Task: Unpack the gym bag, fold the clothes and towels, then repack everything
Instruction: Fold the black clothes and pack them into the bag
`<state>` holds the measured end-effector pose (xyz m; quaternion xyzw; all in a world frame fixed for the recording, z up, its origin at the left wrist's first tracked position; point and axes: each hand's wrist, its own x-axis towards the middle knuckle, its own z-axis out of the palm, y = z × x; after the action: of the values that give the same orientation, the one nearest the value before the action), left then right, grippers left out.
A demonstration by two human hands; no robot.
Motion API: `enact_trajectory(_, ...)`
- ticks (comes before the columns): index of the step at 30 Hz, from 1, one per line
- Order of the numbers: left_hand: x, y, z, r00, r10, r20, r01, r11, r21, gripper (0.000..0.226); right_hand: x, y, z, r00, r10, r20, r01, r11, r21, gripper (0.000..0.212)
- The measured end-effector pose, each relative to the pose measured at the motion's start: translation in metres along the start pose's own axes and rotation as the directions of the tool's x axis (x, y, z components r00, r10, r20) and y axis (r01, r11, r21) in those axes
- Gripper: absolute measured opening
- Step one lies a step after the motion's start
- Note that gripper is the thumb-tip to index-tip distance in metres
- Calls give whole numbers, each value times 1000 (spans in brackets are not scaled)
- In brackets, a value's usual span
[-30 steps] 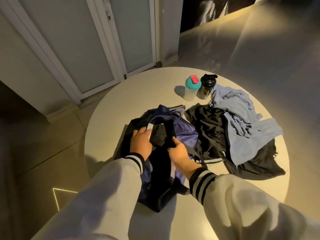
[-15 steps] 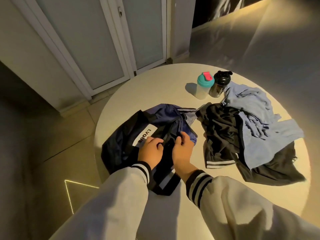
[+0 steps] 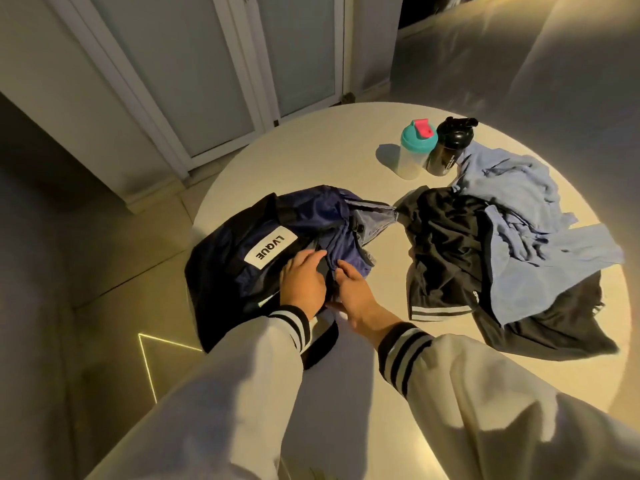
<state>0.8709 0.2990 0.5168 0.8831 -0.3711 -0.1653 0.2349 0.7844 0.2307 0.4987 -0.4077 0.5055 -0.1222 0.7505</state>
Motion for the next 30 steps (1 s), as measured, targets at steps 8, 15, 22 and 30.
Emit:
enact_trajectory(8,-21,63,38,981,21,191,13,985,-173,41,-21,-17,-78,923,-328,-203,229,889,-397,22)
enact_trajectory(15,-37,135,98,936,52,349,27,976,-218,42,-40,-28,-177,869,-398,-292,242,859,-452,27)
enact_trajectory(22,-29,201,142,912,133,388,-26,963,-269,45,-22,-46,-267,780,-509,-363,115,688,-717,26)
enact_trajectory(30,-2,247,195,910,58,410,5,988,-152,60,47,-53,-337,993,-112,-39,30,556,-831,41)
